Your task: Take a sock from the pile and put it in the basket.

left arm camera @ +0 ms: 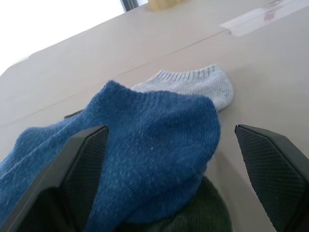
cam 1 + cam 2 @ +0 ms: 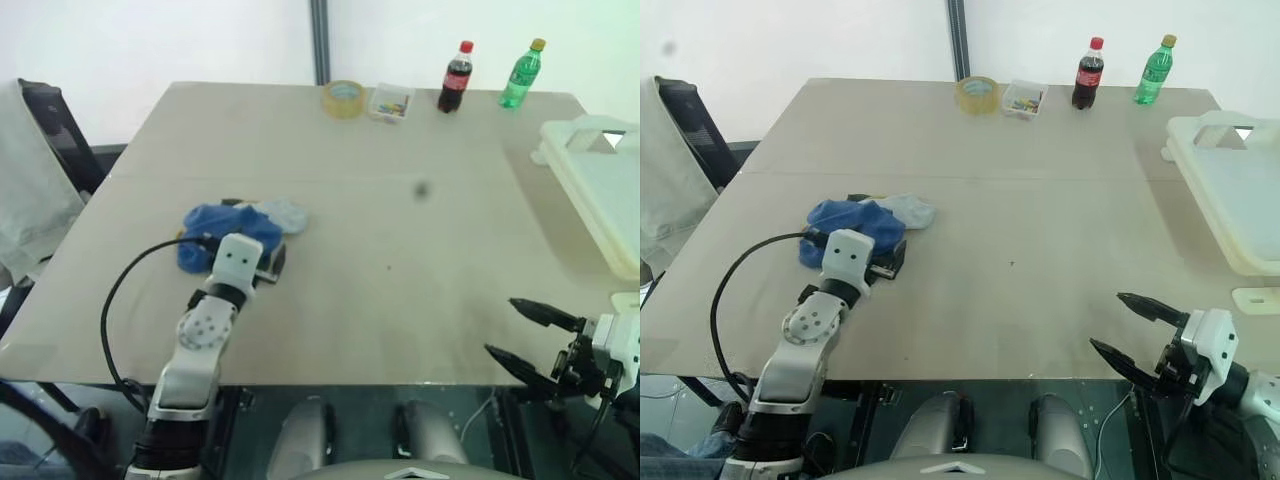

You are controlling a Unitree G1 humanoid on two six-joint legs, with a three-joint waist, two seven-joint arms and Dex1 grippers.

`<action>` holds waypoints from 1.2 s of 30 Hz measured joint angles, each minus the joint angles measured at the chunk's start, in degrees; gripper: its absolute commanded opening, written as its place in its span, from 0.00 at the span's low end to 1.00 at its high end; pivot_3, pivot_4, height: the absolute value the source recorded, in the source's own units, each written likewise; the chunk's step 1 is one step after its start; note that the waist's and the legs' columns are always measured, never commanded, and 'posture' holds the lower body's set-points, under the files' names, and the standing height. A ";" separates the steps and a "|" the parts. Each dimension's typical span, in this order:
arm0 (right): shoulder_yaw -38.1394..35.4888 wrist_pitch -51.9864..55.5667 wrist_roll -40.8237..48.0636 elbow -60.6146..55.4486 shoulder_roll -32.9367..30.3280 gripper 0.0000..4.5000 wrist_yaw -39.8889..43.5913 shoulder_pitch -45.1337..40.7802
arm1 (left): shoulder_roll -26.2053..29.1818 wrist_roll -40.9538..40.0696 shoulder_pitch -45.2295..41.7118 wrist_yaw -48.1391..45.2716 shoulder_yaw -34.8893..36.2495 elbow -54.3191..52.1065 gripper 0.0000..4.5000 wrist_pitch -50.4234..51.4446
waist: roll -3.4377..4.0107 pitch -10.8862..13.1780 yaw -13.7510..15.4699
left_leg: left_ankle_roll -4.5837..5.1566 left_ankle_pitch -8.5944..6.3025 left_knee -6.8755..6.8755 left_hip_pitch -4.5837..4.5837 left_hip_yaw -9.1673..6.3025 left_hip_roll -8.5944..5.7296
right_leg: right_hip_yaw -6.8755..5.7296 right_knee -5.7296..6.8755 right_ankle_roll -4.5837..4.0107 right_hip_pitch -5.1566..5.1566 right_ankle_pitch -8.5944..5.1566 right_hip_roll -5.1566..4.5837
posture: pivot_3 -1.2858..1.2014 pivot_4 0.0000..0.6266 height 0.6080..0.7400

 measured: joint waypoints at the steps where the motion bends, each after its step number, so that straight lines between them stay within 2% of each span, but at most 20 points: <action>1: 0.14 -0.16 -0.17 0.01 0.10 0.92 0.00 0.03 | 0.03 0.38 -0.02 0.03 -0.17 0.05 1.00 0.00 | 0.00 0.00 -0.01 | 0.00 0.00 0.00 0.00 0.00 0.00 | 0.00 0.00 0.00 0.00 0.00 0.00 | 0.52 0.24 1.00; 10: 0.42 -2.60 -1.95 1.82 0.71 0.92 -0.18 0.33 | 1.01 5.64 -1.14 0.95 -1.72 1.21 1.00 -1.14 | 0.00 0.00 0.00 | 0.00 0.00 0.00 0.00 0.01 0.00 | 0.00 0.00 0.00 0.00 0.00 -0.02 | 0.52 0.24 1.00; 11: 0.42 -2.85 -2.13 2.14 0.70 0.93 -0.18 0.30 | 1.02 6.10 -1.14 1.08 -1.75 1.21 0.91 -1.15 | 0.00 0.00 0.00 | 0.00 0.00 0.00 -0.01 0.01 0.00 | 0.00 0.00 0.00 0.00 0.00 -0.02 | 0.52 0.24 1.00; 13: 0.41 -3.42 -2.42 2.76 0.70 0.93 -0.19 0.10 | 1.27 6.78 -1.14 1.22 -1.95 1.24 0.85 -1.41 | 0.00 0.00 -0.01 | 0.00 0.00 0.00 0.00 0.01 0.00 | 0.00 0.00 0.00 0.00 0.00 -0.03 | 0.52 0.24 1.00; 14: 0.41 -3.67 -2.61 3.16 0.70 0.93 -0.18 -0.03 | 1.35 7.07 -1.14 1.23 -2.08 1.25 0.74 -1.80 | 0.00 0.00 0.00 | 0.00 0.00 0.00 0.00 0.01 0.00 | 0.00 0.00 0.00 0.00 0.00 -0.03 | 0.52 0.24 1.00; 16: 0.41 -3.89 -2.87 3.54 0.70 0.93 -0.18 -0.10 | 1.34 7.37 -1.14 1.23 -2.16 1.25 0.59 -1.93 | 0.00 0.00 0.00 | 0.00 0.00 0.00 0.00 0.01 0.00 | 0.00 0.00 0.00 0.00 0.00 -0.03 | 0.52 0.24 1.00; 22: 0.41 -4.81 -3.18 3.74 0.70 0.93 -0.32 -0.14 | 1.37 8.12 -1.26 1.23 -2.15 2.51 0.04 -2.39 | 0.00 0.00 -0.01 | 0.00 0.00 0.01 0.00 0.01 0.00 | 0.00 0.00 0.00 0.00 0.00 -0.04 | 0.52 0.24 1.00; 23: 0.41 -4.88 -3.21 3.74 0.71 0.93 -0.38 -0.13 | 1.37 8.24 -1.27 1.22 -2.15 2.86 0.02 -2.40 | 0.00 0.00 -0.01 | 0.00 0.00 0.00 0.00 0.01 0.00 | 0.00 0.00 0.00 -0.01 0.00 -0.04 | 0.52 0.24 1.00; 36: 0.61 -5.93 -3.96 3.75 0.71 0.93 -1.34 0.03 | 1.38 7.80 -1.76 -0.22 -2.16 3.45 0.02 -4.21 | 0.00 0.00 0.00 | 0.00 0.00 0.00 0.00 0.01 0.01 | 0.00 0.00 0.00 -0.01 0.00 -0.06 | 0.52 0.24 1.00</action>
